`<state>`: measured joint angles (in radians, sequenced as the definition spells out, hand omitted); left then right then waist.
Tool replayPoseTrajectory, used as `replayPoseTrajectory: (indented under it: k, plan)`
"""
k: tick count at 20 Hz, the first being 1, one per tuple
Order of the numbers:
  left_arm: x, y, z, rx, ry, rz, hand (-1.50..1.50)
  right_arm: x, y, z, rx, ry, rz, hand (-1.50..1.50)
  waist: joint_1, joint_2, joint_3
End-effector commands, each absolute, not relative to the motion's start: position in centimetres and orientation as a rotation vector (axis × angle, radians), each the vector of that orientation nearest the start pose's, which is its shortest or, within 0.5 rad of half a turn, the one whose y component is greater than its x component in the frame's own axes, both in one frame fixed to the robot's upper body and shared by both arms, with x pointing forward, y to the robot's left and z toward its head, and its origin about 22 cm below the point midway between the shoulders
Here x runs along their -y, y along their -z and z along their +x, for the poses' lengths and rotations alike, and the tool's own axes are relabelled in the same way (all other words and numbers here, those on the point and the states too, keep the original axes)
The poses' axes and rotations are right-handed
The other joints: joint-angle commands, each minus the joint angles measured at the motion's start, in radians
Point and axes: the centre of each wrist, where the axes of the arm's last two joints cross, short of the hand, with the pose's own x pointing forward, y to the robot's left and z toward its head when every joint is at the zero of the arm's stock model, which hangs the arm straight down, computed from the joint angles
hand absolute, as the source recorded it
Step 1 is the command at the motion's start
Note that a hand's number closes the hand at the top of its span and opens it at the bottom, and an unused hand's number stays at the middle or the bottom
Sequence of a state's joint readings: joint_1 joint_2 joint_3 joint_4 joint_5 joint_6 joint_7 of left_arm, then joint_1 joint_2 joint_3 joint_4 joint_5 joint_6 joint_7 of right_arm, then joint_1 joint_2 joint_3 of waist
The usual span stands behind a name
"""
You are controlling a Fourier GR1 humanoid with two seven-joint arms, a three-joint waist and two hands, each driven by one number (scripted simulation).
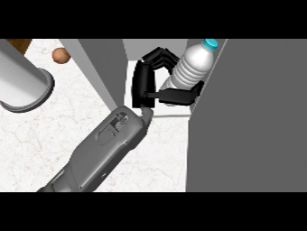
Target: Pick up the bottled water, place it into the cabinet and close the cabinet
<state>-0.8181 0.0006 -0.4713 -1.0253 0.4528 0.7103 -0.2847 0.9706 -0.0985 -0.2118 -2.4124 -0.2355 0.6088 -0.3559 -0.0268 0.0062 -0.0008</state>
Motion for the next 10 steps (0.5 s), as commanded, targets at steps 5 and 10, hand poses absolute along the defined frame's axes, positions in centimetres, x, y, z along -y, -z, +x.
replayPoseTrajectory:
  k: [5, 10]
  plan:
    - [-5.7, -5.7, 38.2, 1.83, -0.123, 0.013, 1.5, 30.0, -12.4, 1.8, 1.918, -0.203, 0.159, -1.5, -0.015, 0.005, 0.0]
    - [-6.6, -5.6, 40.1, 1.859, -0.184, 0.085, 1.5, 30.5, -11.3, 1.7, 1.908, -0.211, 0.194, -1.5, -0.037, 0.009, 0.0]
